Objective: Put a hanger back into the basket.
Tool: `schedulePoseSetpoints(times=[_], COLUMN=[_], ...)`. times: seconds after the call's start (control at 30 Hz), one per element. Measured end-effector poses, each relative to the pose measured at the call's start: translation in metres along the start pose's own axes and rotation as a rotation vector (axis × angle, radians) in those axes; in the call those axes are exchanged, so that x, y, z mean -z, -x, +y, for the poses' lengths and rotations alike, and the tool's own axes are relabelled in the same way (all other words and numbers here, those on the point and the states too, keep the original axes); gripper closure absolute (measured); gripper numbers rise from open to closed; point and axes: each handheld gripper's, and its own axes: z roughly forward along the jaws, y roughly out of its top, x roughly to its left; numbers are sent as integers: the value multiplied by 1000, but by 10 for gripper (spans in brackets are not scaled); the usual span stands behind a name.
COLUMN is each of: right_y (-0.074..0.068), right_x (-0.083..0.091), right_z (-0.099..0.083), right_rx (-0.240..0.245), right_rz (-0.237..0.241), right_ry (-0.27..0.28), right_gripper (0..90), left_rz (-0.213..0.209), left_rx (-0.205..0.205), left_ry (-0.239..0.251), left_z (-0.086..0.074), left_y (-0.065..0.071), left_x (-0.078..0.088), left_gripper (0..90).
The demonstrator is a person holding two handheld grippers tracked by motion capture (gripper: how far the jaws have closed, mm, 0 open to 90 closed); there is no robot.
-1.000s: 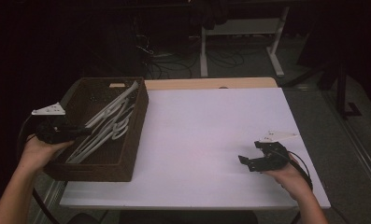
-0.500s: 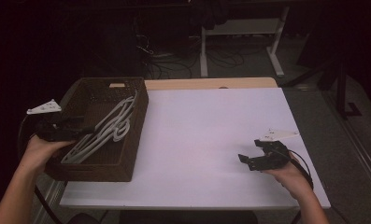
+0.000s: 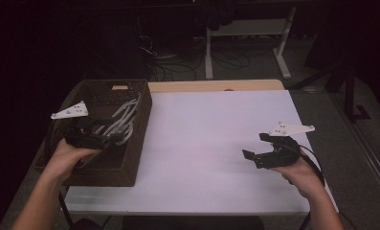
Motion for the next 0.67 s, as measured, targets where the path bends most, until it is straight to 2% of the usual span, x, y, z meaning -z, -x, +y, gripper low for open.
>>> schedulePoseSetpoints(times=[0.1,0.13,0.23,0.33,0.4,0.47,0.67], right_y=[-1,-3,-4,-4,-4,-5,-5], right_x=[1,2,3,4,3,3,1], right_z=[5,9,16,22,25,27,23], right_rx=[10,24,34,47,51,58,48], right_rz=[9,34,50,57,58,59,64], right_ry=[9,27,42,45,52,56,61], right_gripper=[101,64,36,27,27,27,27], left_rz=[-11,-34,-55,-49,-68,-70,-73], left_rx=[-11,-18,-40,-53,-48,-52,-48], left_ry=[7,1,-14,-23,-15,-30,-1], left_z=[1,2,0,-3,-6,-7,-7], left_y=[6,12,19,22,23,24,25], left_x=[-7,-13,-22,-27,-32,-34,-30], left_gripper=[75,57,15,0,0,0,0])
